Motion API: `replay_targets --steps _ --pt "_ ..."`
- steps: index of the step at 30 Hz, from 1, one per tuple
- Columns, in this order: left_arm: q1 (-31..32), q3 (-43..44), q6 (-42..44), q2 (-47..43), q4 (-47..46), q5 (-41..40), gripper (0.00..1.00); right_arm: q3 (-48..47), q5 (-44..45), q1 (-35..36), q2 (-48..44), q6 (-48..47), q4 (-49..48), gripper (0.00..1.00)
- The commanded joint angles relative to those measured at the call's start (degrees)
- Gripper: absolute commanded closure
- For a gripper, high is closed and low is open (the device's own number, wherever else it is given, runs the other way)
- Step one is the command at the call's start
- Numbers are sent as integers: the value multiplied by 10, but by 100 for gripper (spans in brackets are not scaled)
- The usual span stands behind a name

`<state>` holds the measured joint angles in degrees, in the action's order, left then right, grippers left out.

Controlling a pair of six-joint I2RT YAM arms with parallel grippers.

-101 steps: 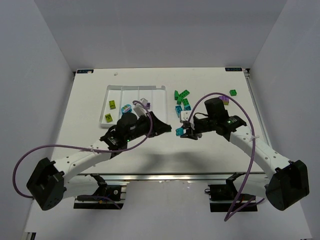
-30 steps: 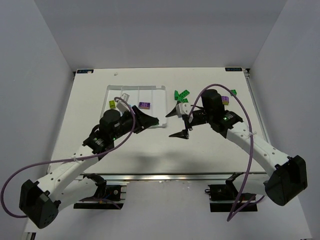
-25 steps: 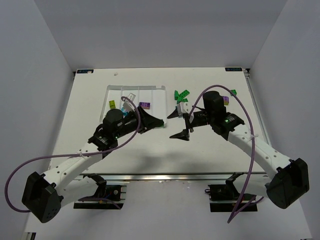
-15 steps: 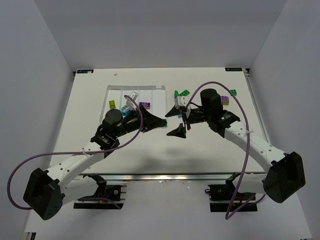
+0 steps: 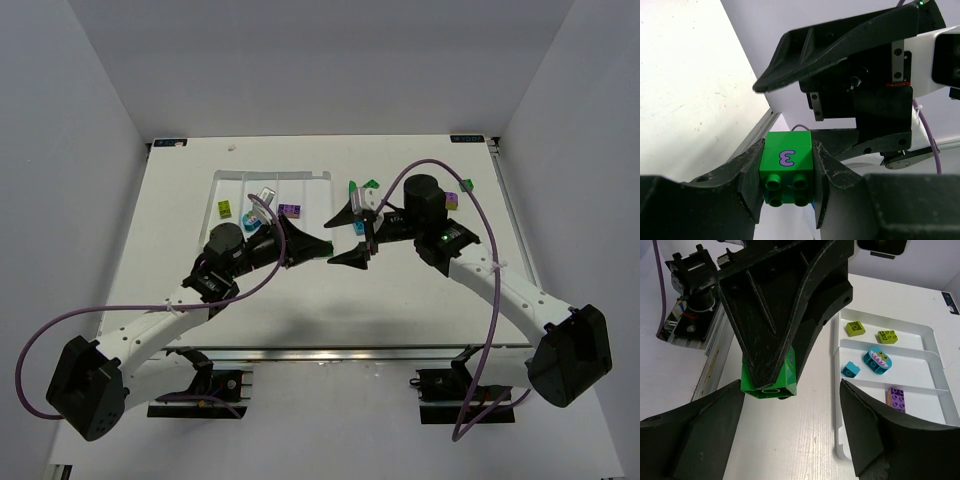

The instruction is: Sort the legos into containers by color

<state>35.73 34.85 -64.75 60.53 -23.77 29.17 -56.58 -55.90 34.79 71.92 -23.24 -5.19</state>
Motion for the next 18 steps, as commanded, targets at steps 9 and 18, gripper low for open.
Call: replay_targets --steps 9,18 --pt "-2 -6 -6 -11 -31 -2 100 -14 -9 20 -8 22 -35 47" --pt "-2 -5 -7 -16 -32 -10 100 -18 4 20 -10 2 -14 51"
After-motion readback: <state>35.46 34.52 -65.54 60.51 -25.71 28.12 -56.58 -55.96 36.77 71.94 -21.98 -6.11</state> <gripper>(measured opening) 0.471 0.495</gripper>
